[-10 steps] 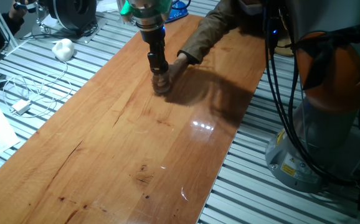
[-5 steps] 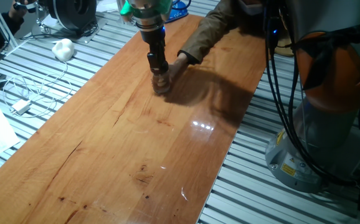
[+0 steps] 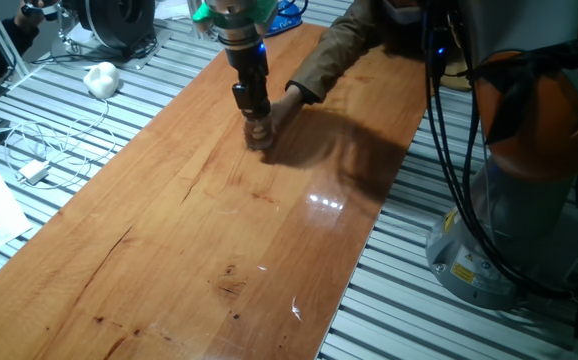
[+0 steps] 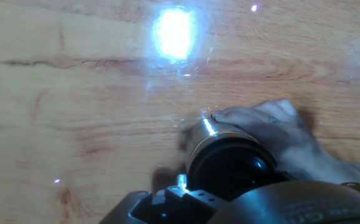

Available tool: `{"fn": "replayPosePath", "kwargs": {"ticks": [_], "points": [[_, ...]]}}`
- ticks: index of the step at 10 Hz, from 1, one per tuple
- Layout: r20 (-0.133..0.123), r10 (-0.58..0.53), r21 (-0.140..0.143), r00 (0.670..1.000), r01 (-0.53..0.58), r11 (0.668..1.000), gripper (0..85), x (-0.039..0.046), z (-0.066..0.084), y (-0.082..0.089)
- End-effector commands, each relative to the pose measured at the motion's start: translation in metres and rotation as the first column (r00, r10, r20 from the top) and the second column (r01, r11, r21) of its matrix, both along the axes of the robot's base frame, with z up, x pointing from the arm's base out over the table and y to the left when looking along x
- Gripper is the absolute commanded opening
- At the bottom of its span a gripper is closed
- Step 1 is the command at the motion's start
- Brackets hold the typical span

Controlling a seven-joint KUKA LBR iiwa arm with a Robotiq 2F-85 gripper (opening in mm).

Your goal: Screw the lid onto the jar

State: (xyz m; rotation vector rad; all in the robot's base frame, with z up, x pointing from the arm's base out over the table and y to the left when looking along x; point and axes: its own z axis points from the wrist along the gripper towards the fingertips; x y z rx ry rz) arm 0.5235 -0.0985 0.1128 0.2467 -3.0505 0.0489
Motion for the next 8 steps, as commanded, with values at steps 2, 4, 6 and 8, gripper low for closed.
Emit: {"fn": "replayPosePath", "kwargs": {"ticks": [2,4,6,8], "points": [[0.0,0.002,0.002,1.0,-0.002,1.0,51.0,-0.0001,-0.0002,0.0],[0.0,0.011,0.004,1.0,-0.011,1.0,51.0,0.0,-0.0002,0.0002],[0.001,-0.014,-0.004,1.0,0.014,1.0,51.0,-0.0001,0.0001,0.0001],[0.003,-0.02,-0.009,1.0,0.02,1.0,51.0,-0.0002,0.0001,-0.0001]]}}
